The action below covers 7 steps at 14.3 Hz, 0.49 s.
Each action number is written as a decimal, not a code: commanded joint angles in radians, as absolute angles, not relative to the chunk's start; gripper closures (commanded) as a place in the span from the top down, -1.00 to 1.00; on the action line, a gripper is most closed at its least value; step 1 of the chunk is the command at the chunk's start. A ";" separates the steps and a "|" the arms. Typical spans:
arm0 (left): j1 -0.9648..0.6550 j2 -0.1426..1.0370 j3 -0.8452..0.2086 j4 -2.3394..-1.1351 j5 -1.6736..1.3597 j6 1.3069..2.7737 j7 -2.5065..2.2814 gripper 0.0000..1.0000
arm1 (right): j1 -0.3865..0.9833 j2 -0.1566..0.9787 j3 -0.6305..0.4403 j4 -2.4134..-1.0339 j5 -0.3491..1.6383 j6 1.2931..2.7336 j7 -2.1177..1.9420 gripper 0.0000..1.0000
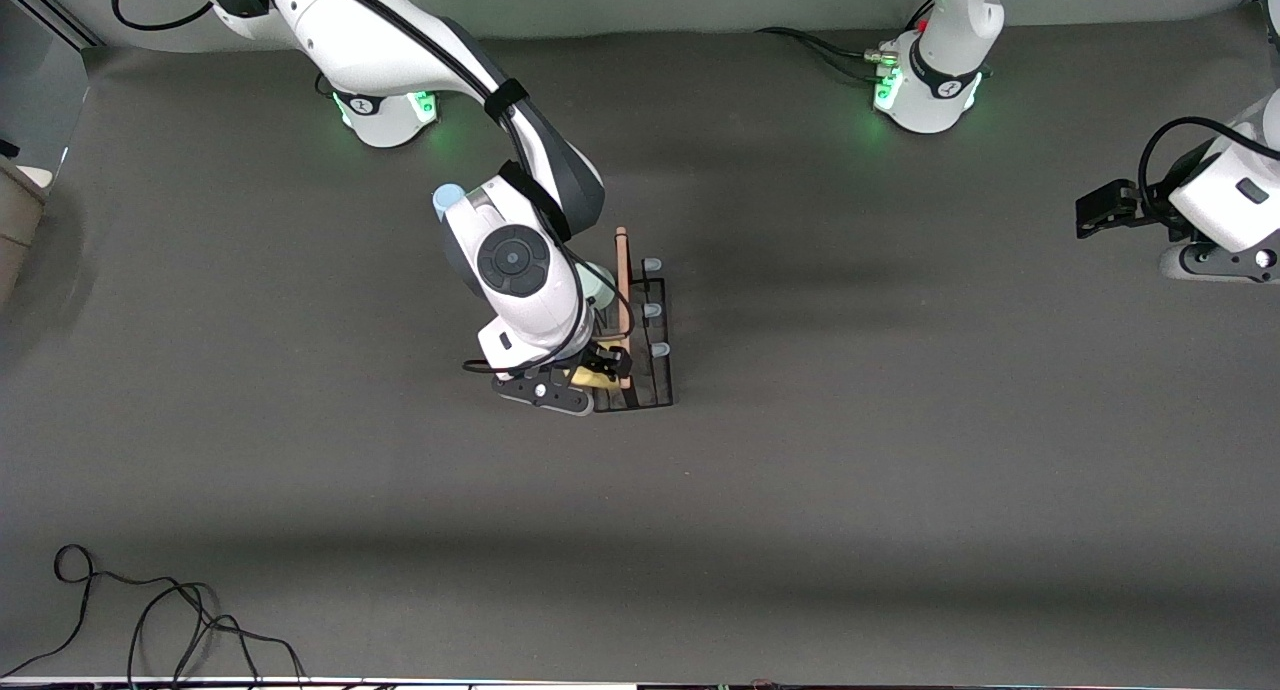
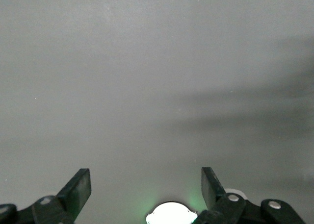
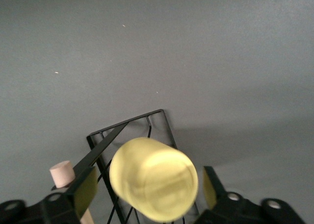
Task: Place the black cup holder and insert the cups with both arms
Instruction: 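Lower the yellow cup onto a rack peg and open the right gripper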
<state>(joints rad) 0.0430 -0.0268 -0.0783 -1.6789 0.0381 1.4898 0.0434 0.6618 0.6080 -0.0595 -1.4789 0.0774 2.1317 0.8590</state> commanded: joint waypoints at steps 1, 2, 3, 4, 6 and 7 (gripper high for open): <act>0.048 -0.025 -0.080 -1.663 0.031 1.471 0.055 0.99 | 0.664 0.543 -0.066 -1.403 0.061 1.980 0.881 1.00; 0.048 -0.025 -0.080 -1.663 0.031 1.471 0.055 0.99 | 0.664 0.525 -0.066 -1.347 0.061 1.883 0.879 1.00; 0.048 -0.025 -0.080 -1.663 0.031 1.471 0.055 0.99 | 0.666 0.506 -0.066 -1.303 0.061 1.809 0.879 1.00; 0.048 -0.025 -0.080 -1.663 0.031 1.471 0.055 0.99 | 0.666 0.488 -0.066 -1.264 0.061 1.740 0.876 1.00; 0.048 -0.025 -0.080 -1.663 0.031 1.471 0.055 0.99 | 0.660 0.415 -0.067 -1.247 0.061 1.646 0.855 1.00; 0.048 -0.025 -0.080 -1.663 0.031 1.471 0.055 0.99 | 0.655 0.373 -0.069 -1.253 0.061 1.608 0.818 1.00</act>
<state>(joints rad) 0.0430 -0.0268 -0.0783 -1.6786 0.0381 1.4896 0.0434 0.6599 0.4398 -0.0645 -1.2507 0.0759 1.6778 0.8534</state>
